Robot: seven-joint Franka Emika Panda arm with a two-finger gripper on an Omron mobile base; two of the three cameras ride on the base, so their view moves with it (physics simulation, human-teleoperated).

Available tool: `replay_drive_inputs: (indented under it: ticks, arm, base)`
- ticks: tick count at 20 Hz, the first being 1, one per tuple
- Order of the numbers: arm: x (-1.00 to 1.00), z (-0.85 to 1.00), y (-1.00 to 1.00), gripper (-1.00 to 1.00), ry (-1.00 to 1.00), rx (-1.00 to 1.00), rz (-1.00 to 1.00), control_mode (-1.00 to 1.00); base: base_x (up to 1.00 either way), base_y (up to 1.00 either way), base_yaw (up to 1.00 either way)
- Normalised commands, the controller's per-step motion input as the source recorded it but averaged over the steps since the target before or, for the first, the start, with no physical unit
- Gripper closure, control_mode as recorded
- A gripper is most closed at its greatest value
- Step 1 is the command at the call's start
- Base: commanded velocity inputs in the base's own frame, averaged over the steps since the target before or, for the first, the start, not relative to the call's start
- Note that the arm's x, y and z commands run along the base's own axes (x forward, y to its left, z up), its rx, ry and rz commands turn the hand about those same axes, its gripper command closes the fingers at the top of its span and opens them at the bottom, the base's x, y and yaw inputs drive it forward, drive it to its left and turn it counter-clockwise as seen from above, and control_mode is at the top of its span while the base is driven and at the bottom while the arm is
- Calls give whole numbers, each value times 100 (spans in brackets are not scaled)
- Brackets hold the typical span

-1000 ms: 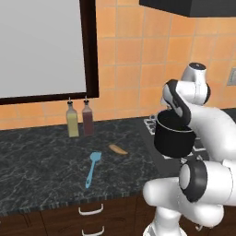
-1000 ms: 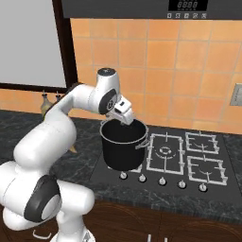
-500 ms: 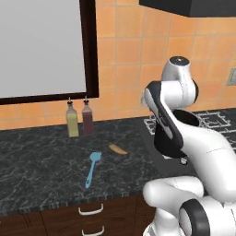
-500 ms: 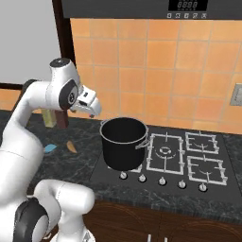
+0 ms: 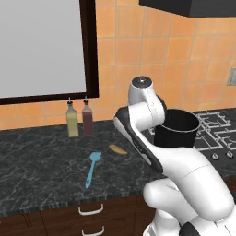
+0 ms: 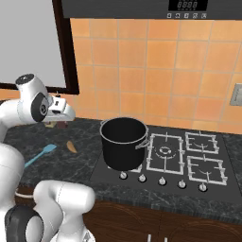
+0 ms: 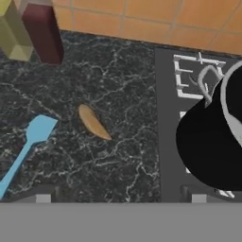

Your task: Put the broccoli and sweet potato in the pot. Retrieve the spatula and lightly stir the vegetables in the pot.

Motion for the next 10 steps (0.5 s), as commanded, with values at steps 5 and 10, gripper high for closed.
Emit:
replay_drive_inputs:
  ticks: [5,10]
  arm:
    - [46,-79,52,-100,9,-7,5,-100]
    - [49,-69,13,-100,13,-13,0,-100]
  base:
    - [0,0,0]
    - [0,0,0]
